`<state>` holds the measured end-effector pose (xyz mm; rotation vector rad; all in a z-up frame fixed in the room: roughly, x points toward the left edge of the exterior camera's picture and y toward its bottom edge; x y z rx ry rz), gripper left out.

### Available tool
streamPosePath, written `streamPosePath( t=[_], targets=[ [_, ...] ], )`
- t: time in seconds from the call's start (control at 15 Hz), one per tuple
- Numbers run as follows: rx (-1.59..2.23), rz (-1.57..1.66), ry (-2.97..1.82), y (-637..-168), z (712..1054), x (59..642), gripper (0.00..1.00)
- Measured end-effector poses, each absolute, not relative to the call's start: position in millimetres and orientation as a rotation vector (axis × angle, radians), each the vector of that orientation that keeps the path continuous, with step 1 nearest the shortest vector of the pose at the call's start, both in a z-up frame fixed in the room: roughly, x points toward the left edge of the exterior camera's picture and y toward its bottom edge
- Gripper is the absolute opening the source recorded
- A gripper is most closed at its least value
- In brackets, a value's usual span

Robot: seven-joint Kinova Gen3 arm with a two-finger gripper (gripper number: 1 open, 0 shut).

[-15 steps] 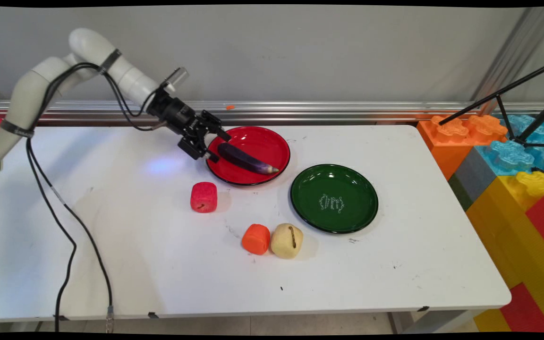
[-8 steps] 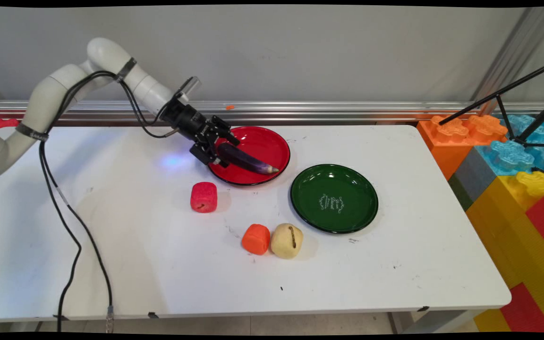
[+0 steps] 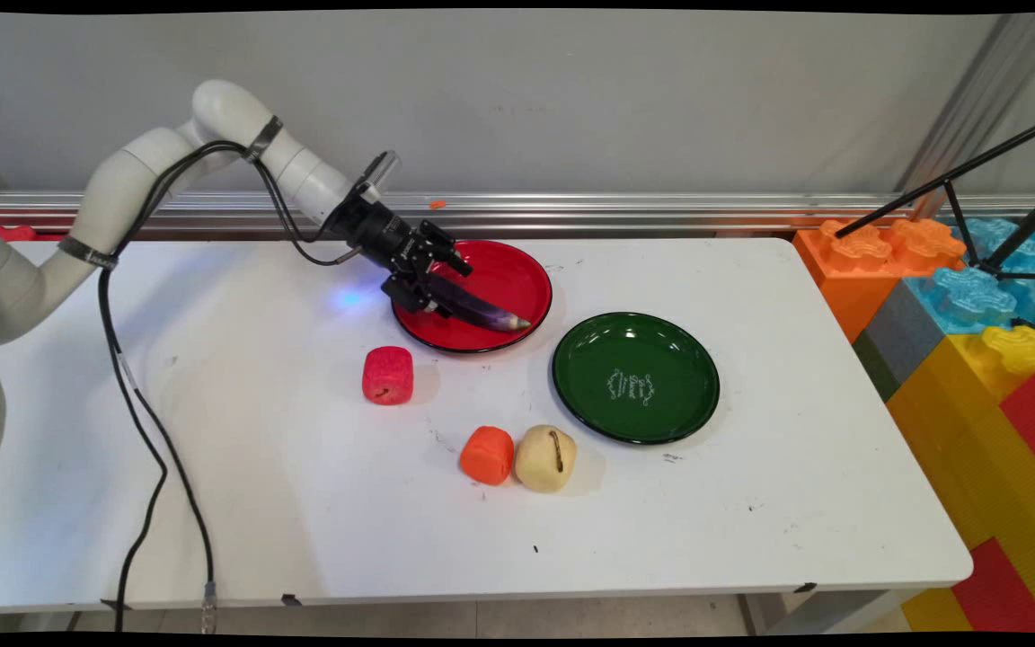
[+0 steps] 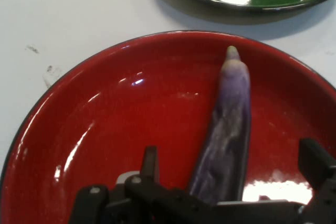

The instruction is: Pick up the eggplant from the red plate

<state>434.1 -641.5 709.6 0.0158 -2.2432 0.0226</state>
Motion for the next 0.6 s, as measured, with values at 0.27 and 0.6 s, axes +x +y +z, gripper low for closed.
streamPosePath(
  t=[0.27, 0.6],
  targets=[
    [0.010, 0.033, -2.247, -647, 705, 431, 1.00],
    [0.004, 0.041, -2.254, -652, 698, 429, 1.00]
  ],
)
